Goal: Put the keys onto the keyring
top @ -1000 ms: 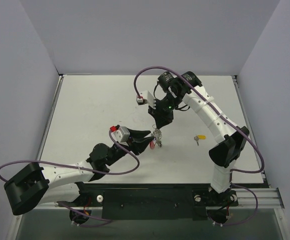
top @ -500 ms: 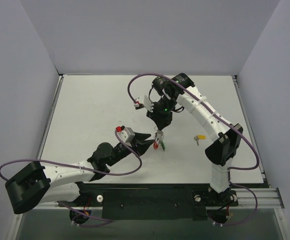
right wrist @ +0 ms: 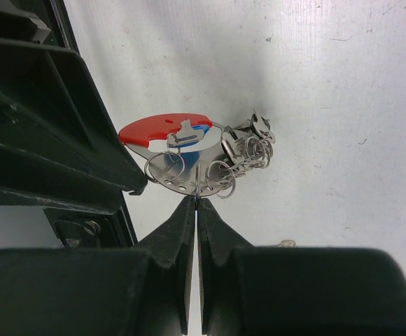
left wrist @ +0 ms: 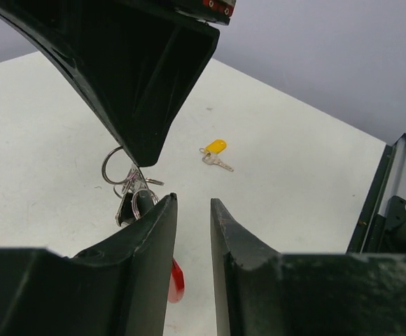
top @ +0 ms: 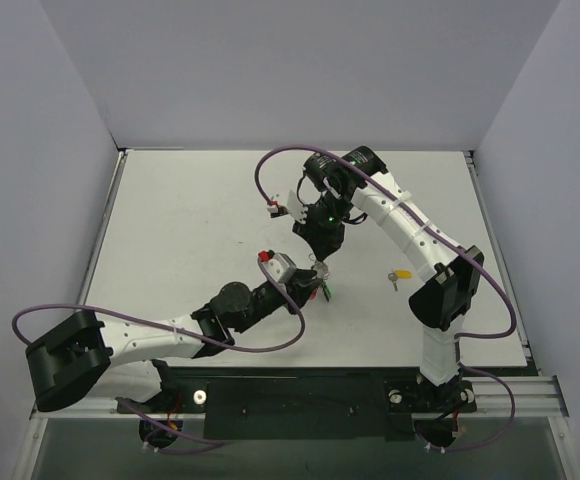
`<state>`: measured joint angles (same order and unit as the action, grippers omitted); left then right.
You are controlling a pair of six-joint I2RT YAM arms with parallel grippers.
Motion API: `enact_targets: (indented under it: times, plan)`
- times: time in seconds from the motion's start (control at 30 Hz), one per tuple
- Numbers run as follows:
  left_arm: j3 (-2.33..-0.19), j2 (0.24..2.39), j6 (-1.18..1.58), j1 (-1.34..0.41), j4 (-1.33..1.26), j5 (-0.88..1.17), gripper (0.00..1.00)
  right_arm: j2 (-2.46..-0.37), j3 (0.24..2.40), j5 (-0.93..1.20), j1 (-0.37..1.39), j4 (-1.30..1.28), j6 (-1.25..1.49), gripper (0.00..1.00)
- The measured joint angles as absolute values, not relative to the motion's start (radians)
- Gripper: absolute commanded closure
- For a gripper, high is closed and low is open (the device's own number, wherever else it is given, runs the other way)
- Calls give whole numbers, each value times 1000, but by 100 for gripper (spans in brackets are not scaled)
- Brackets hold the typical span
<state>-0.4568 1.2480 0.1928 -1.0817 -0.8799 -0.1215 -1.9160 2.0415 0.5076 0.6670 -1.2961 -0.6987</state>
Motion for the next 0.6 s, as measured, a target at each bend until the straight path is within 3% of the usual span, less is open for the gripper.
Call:
enact_targets:
  times: [0.1,0.33,0.6]
  plan:
    - [-496,1259,163,-1100,-814,-170,69,-1916,2041,508,661,-1296,-695,100]
    - [-564,1290,126,-1112,-662,-252,100,-1916,2041,508,660,-1296,-683,100]
    - [-614,1306,138,-1112,-545,-318,100,-1916,2038,508,660,-1296,-680,100]
